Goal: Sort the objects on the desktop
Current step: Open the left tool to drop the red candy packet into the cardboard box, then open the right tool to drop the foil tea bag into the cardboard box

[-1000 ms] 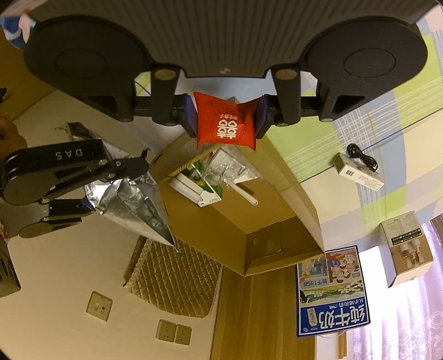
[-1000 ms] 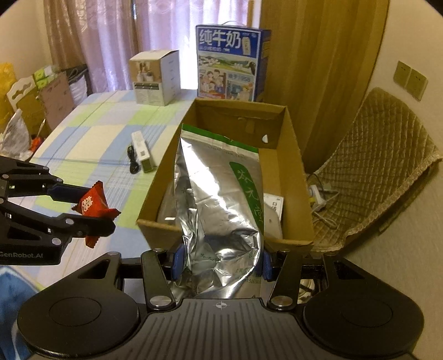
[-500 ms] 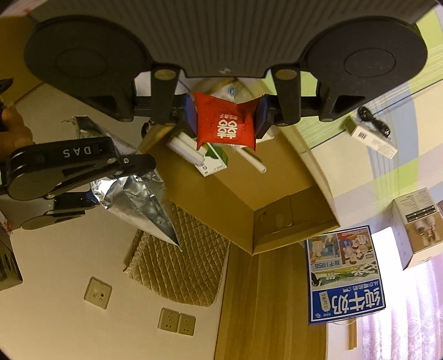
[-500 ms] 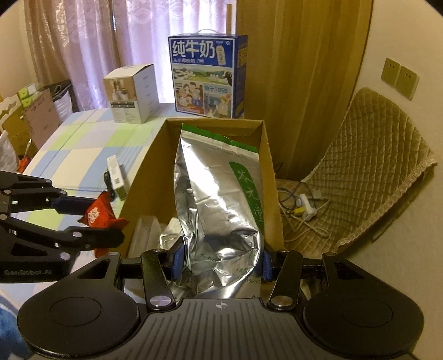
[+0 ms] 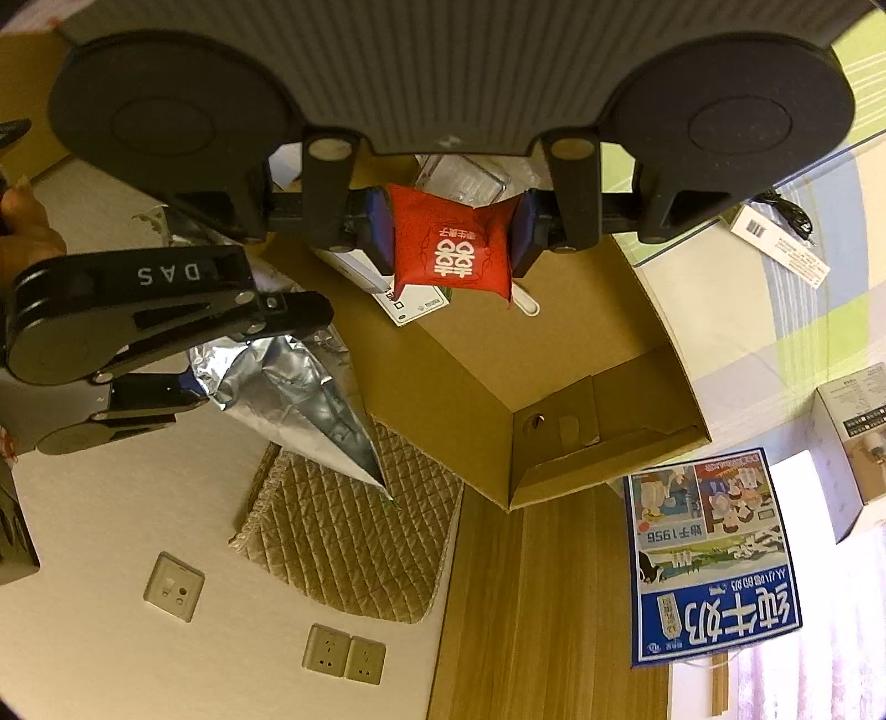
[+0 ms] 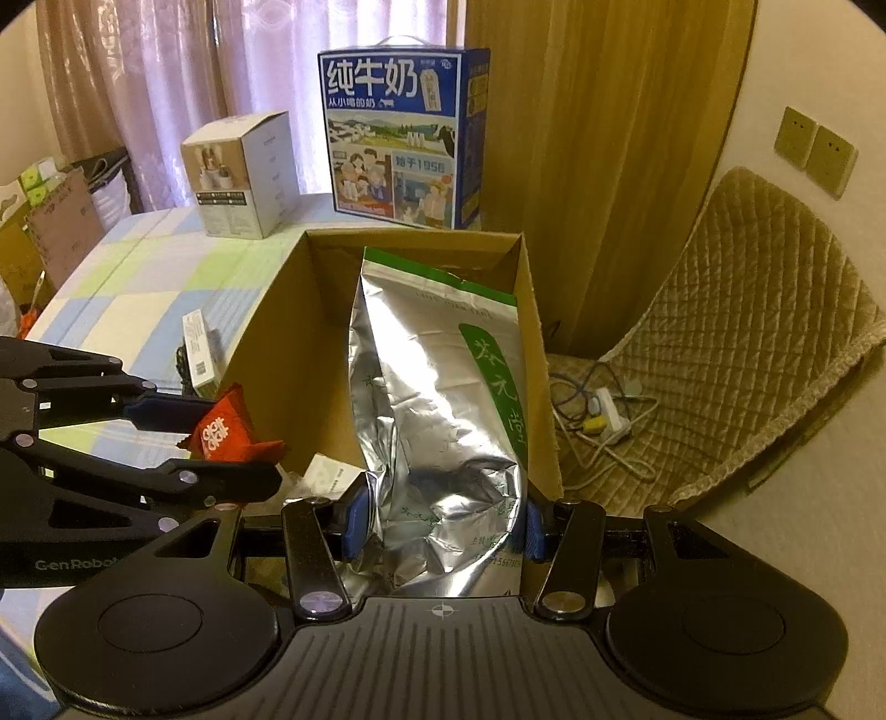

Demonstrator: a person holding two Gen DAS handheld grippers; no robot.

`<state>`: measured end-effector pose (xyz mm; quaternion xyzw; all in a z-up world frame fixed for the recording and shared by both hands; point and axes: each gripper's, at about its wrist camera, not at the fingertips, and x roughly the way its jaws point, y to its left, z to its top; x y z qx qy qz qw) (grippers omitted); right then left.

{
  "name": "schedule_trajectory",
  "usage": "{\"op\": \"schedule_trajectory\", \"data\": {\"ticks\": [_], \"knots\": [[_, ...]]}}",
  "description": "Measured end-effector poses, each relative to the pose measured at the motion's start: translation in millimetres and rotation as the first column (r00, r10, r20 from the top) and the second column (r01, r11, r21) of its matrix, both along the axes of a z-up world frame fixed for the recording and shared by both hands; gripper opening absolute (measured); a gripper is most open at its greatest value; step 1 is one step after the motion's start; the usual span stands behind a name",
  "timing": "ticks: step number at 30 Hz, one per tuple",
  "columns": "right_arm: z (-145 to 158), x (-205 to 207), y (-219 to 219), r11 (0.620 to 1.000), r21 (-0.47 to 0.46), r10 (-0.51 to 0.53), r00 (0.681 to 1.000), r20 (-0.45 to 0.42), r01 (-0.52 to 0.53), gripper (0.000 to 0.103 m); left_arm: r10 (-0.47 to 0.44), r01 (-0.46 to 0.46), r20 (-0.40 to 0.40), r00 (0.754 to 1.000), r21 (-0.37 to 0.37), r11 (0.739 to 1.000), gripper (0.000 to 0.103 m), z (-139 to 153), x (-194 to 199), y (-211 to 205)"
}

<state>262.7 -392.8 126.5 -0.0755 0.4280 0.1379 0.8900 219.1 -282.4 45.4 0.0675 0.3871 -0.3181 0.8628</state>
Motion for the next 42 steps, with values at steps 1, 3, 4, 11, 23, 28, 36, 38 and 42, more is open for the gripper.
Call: {"op": "schedule_trajectory", "data": {"ticks": [1, 3, 4, 11, 23, 28, 36, 38, 42], "knots": [[-2, 2, 0, 1.000, -0.002, 0.000, 1.000, -0.002, 0.000, 0.049, -0.001, 0.001, -0.002, 1.000, 0.000, 1.000, 0.037, -2, 2, 0], [-6, 6, 1, 1.000, -0.006, -0.002, 1.000, -0.007, 0.002, 0.049, 0.000, 0.000, -0.007, 1.000, -0.001, 1.000, 0.038, -5, 6, -1], [-8, 9, 1, 1.000, -0.006, -0.003, 1.000, -0.009, 0.003, 0.049, 0.001, -0.001, -0.008, 1.000, -0.001, 1.000, 0.038, -7, 8, -1], [-20, 17, 2, 1.000, -0.010, -0.005, 1.000, -0.025, 0.004, 0.049, 0.033, -0.033, 0.013, 0.999, 0.028, 0.999, 0.056, -14, 23, 0], [-23, 31, 9, 1.000, -0.003, -0.005, 1.000, -0.021, 0.005, 0.049, 0.082, -0.082, 0.018, 0.996, 0.010, 0.997, 0.056, -15, 19, 31], [-18, 38, 17, 1.000, 0.005, 0.003, 1.000, -0.010, -0.003, 0.049, 0.094, -0.094, 0.011, 0.995, -0.003, 0.996, 0.056, -16, 14, 39], [-8, 44, 27, 1.000, 0.013, -0.006, 0.999, 0.033, 0.005, 0.068, 0.113, -0.112, 0.016, 0.994, -0.011, 0.994, 0.056, -14, 10, 48], [-7, 42, 29, 1.000, -0.002, 0.000, 0.999, 0.038, 0.000, 0.068, 0.115, -0.115, 0.015, 0.993, -0.012, 0.993, 0.056, -14, 9, 50], [-6, 37, 31, 1.000, -0.003, 0.004, 0.999, 0.035, -0.004, 0.068, 0.124, -0.123, 0.009, 0.992, -0.014, 0.992, 0.056, -14, 6, 53]]}}
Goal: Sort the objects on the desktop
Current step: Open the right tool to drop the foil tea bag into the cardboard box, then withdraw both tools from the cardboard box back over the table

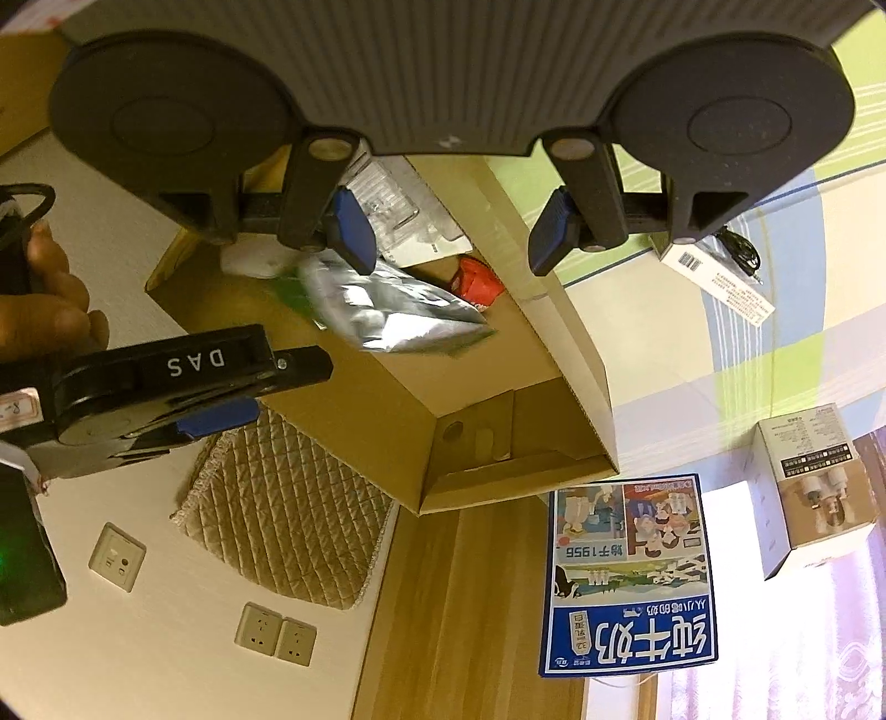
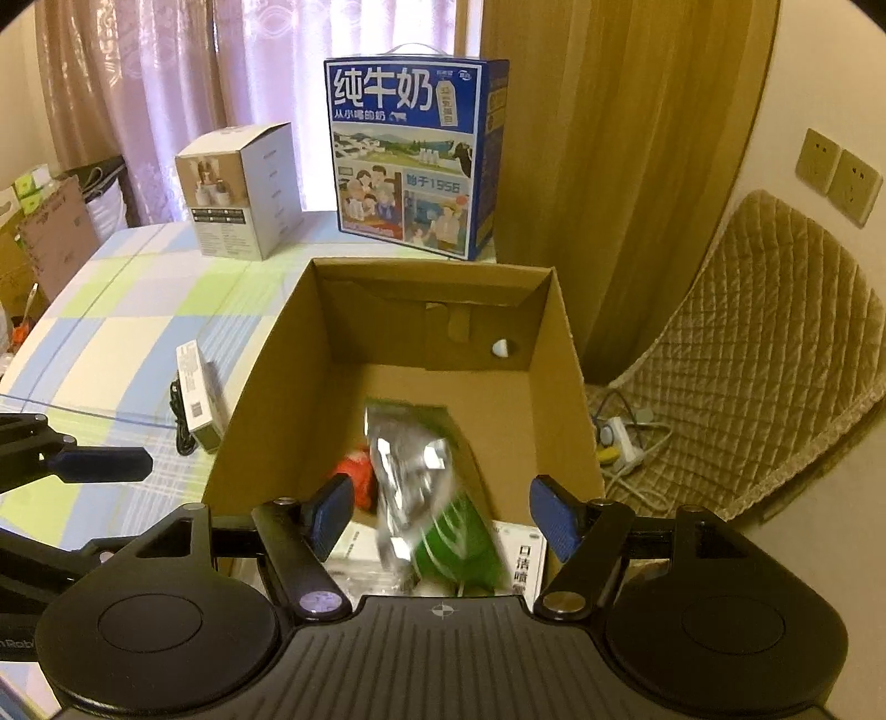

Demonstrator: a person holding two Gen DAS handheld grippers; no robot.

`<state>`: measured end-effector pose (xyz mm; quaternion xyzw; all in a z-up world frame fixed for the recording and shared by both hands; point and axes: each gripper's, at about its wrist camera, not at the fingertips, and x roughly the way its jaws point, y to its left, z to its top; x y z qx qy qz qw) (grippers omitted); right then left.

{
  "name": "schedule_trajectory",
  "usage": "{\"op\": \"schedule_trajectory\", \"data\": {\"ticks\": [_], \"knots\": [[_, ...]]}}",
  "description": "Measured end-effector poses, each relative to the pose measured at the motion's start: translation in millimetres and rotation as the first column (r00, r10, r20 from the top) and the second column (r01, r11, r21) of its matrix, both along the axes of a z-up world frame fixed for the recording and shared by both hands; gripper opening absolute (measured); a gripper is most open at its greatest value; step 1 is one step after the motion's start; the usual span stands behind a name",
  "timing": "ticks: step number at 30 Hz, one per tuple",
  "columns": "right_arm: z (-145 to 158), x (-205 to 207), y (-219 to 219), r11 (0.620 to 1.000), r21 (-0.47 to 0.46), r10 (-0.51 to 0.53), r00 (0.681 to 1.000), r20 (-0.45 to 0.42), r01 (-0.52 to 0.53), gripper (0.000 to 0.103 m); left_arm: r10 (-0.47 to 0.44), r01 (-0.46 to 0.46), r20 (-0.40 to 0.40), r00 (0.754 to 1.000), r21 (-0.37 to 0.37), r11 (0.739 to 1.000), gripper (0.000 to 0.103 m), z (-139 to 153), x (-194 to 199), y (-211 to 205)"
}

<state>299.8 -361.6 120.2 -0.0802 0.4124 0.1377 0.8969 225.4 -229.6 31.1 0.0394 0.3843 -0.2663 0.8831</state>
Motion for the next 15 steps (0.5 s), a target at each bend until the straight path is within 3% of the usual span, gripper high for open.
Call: {"op": "schedule_trajectory", "data": {"ticks": [15], "knots": [[16, -28, 9, 1.000, -0.003, 0.014, 1.000, 0.017, -0.014, 0.070, 0.040, -0.041, 0.012, 0.999, 0.011, 0.999, 0.057, 8, -23, 28]]}}
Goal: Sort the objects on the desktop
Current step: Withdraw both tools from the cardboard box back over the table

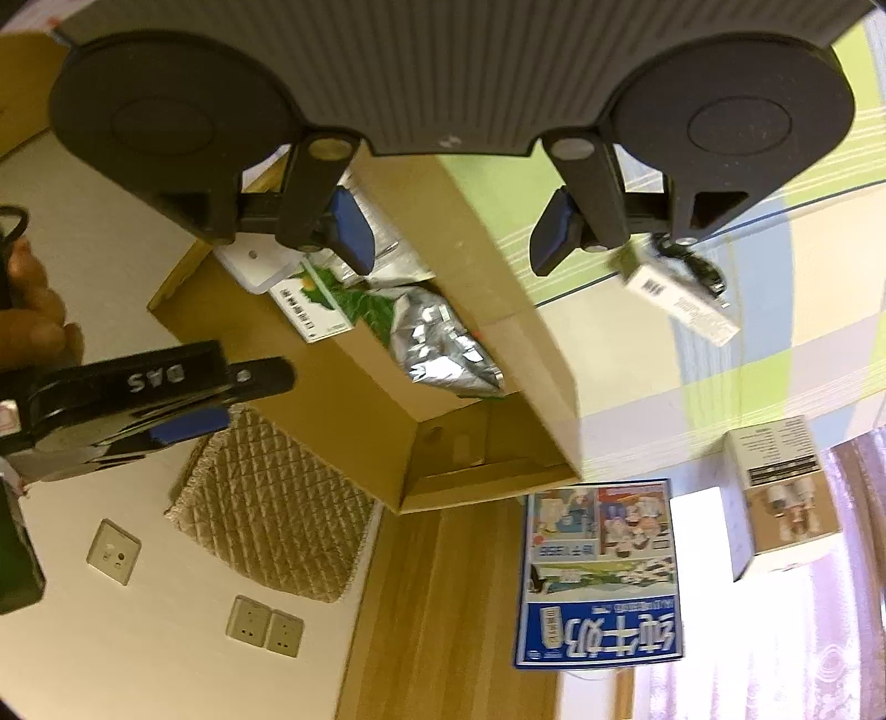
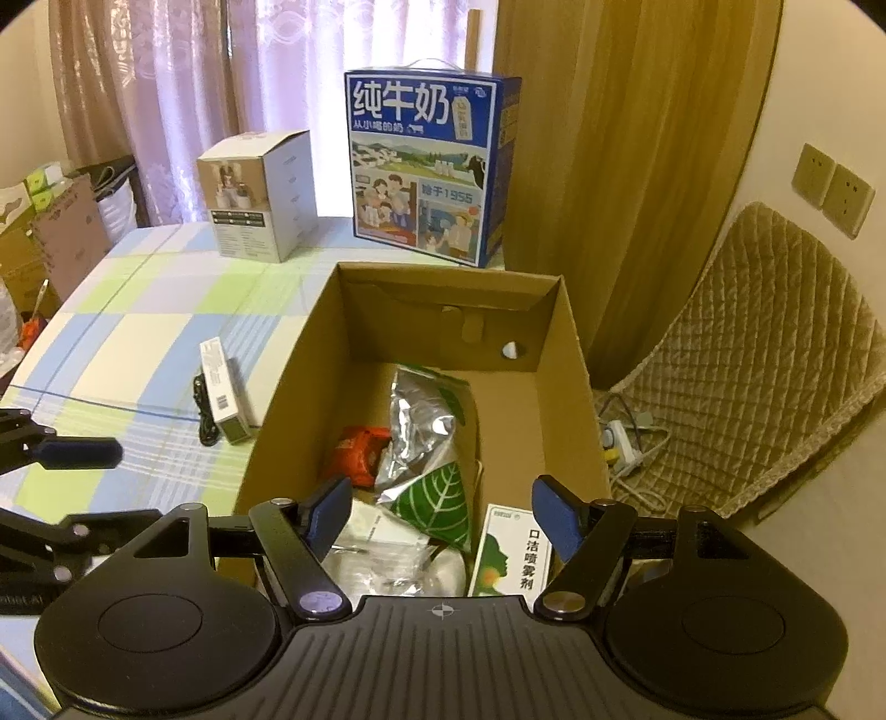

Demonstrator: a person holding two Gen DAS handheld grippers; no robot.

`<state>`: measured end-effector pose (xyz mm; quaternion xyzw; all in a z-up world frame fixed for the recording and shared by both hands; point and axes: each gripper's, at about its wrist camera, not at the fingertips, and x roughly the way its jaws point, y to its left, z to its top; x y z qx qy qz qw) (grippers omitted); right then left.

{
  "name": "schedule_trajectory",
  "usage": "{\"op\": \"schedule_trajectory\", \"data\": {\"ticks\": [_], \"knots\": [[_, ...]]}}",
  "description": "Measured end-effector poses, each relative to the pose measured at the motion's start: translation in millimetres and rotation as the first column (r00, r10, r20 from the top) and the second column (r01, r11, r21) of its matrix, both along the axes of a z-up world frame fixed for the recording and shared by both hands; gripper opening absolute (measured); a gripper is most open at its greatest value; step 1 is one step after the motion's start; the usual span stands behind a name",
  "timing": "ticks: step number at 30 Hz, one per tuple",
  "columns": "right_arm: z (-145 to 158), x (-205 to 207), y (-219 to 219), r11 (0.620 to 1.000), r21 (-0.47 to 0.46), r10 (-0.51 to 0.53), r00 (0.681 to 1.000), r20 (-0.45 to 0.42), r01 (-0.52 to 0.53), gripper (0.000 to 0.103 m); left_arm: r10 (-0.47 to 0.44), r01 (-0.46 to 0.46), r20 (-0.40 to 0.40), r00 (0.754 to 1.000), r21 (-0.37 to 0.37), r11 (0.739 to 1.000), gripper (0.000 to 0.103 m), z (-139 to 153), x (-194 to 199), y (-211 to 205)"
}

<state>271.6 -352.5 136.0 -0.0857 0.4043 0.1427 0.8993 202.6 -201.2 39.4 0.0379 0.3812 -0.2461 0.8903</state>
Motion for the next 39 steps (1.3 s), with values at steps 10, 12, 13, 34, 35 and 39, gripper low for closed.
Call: {"op": "schedule_trajectory", "data": {"ticks": [10, 12, 13, 34, 35, 39], "knots": [[0, -26, 24, 0.999, 0.000, 0.054, 0.998, -0.011, -0.054, 0.075, 0.123, -0.123, -0.021, 0.992, 0.023, 0.992, 0.058, -7, -28, 67], [-1, -31, 31, 0.998, 0.001, 0.067, 0.998, -0.016, -0.067, 0.075, 0.149, -0.148, -0.031, 0.988, 0.026, 0.989, 0.058, -10, -34, 81], [-2, -34, 34, 0.997, 0.001, 0.072, 0.997, -0.017, -0.072, 0.075, 0.162, -0.161, -0.035, 0.986, 0.027, 0.987, 0.058, -12, -38, 88], [-10, -41, 143, 0.962, 0.028, 0.271, 0.962, -0.026, -0.271, 0.076, 0.311, -0.309, -0.039, 0.950, 0.053, 0.950, 0.071, -24, -46, 169], [-13, -38, 148, 0.960, 0.028, 0.279, 0.960, -0.030, -0.278, 0.076, 0.316, -0.313, -0.041, 0.948, 0.052, 0.948, 0.071, -26, -45, 172], [-27, -28, 169, 0.953, 0.018, 0.304, 0.951, -0.049, -0.304, 0.076, 0.333, -0.330, -0.049, 0.942, 0.051, 0.943, 0.073, -33, -36, 181]]}}
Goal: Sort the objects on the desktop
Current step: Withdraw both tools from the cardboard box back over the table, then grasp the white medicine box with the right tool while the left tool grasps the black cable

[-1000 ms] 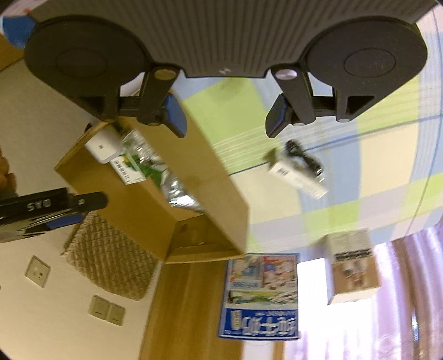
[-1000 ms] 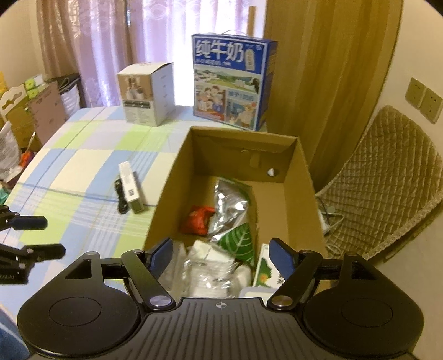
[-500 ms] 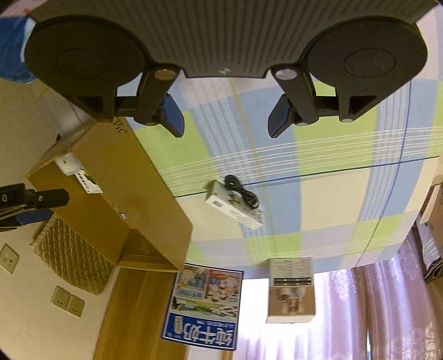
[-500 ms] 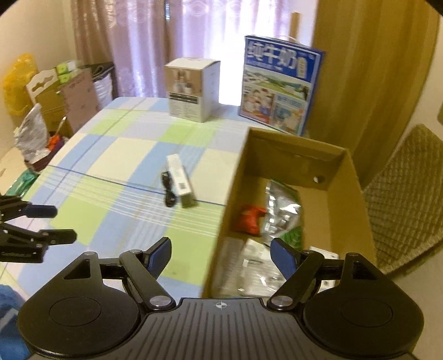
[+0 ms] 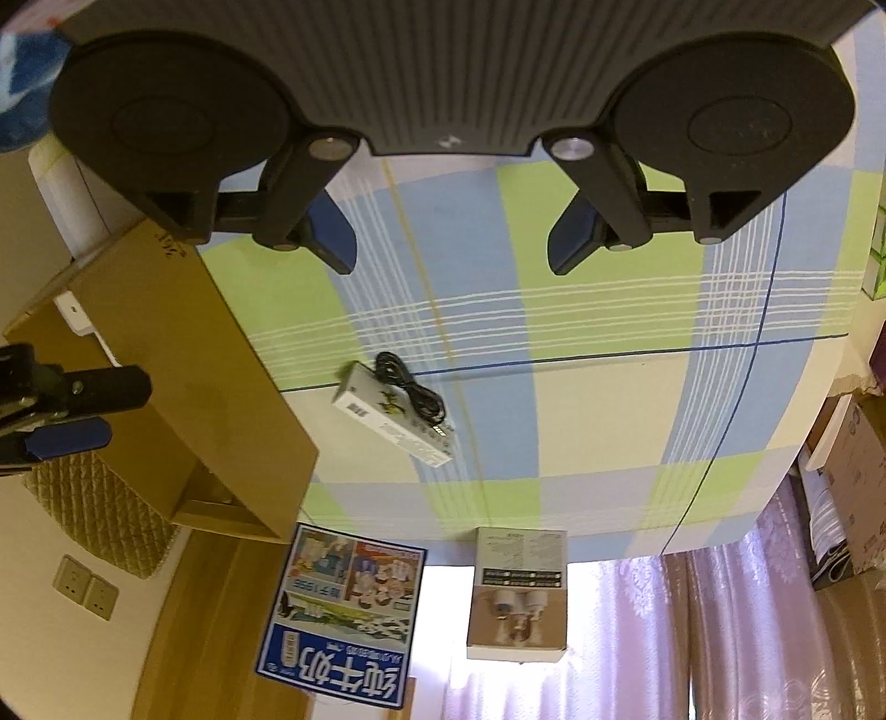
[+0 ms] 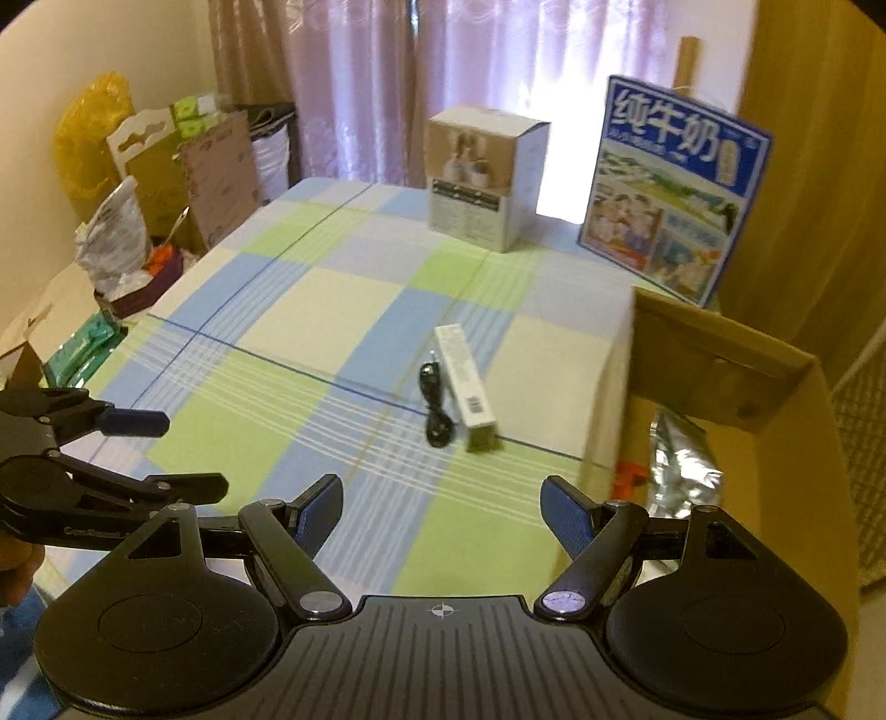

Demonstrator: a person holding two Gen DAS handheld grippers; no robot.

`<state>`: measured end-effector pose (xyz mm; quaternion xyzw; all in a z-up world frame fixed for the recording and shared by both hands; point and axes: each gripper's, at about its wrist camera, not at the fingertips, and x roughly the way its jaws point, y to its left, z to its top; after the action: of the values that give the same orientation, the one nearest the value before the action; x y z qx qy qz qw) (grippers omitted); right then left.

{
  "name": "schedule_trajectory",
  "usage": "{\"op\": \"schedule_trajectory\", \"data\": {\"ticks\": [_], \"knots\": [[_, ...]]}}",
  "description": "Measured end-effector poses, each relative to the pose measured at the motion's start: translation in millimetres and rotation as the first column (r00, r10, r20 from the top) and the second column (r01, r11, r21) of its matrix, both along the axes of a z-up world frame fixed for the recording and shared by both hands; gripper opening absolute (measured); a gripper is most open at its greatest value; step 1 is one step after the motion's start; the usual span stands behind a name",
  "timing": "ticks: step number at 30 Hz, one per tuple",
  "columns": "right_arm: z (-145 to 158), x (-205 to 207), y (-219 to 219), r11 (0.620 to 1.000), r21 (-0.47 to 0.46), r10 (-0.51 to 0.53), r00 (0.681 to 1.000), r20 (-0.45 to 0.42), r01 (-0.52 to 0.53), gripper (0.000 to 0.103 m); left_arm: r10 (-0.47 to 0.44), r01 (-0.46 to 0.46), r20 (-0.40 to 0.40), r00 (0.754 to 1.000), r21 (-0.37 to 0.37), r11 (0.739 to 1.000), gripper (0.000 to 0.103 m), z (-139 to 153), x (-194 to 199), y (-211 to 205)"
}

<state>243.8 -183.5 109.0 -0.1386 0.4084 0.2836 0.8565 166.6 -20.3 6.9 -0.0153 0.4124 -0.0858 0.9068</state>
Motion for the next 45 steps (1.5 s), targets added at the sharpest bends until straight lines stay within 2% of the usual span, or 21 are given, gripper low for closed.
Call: {"op": "schedule_trajectory", "data": {"ticks": [14, 22, 28, 32, 35, 37, 42, 45], "knots": [[-56, 69, 43, 0.997, -0.076, 0.009, 0.999, -0.034, -0.011, 0.074, 0.068, -0.068, -0.020, 0.997, 0.009, 0.998, 0.090, -41, 60, 20], [-85, 107, 70, 0.984, -0.161, 0.070, 0.997, -0.015, -0.072, 0.059, 0.087, -0.087, -0.005, 0.996, 0.017, 0.996, 0.090, -59, 103, 31], [-112, 141, 86, 0.976, -0.206, 0.071, 0.997, -0.038, -0.078, 0.051, 0.093, -0.093, 0.001, 0.996, 0.041, 0.995, 0.090, -70, 113, 35], [-131, 155, 90, 0.967, -0.242, 0.063, 0.996, -0.066, -0.078, 0.046, 0.068, -0.067, -0.015, 0.998, 0.014, 0.998, 0.090, -76, 113, 35], [-140, 161, 90, 0.964, -0.251, 0.065, 0.994, -0.084, -0.084, 0.035, 0.068, -0.067, -0.013, 0.998, 0.013, 0.998, 0.090, -77, 113, 36], [-144, 161, 88, 0.965, -0.247, 0.061, 0.993, -0.099, -0.084, 0.023, 0.069, -0.069, -0.019, 0.997, 0.005, 0.998, 0.090, -78, 113, 38], [-144, 145, 85, 0.979, -0.188, 0.046, 0.988, -0.150, -0.074, 0.023, 0.061, -0.061, -0.036, 0.997, 0.019, 0.998, 0.090, -78, 110, 39], [-144, 122, 85, 0.985, -0.148, 0.059, 0.981, -0.186, -0.087, 0.023, 0.052, -0.051, -0.044, 0.998, 0.030, 0.998, 0.090, -74, 107, 39]]}}
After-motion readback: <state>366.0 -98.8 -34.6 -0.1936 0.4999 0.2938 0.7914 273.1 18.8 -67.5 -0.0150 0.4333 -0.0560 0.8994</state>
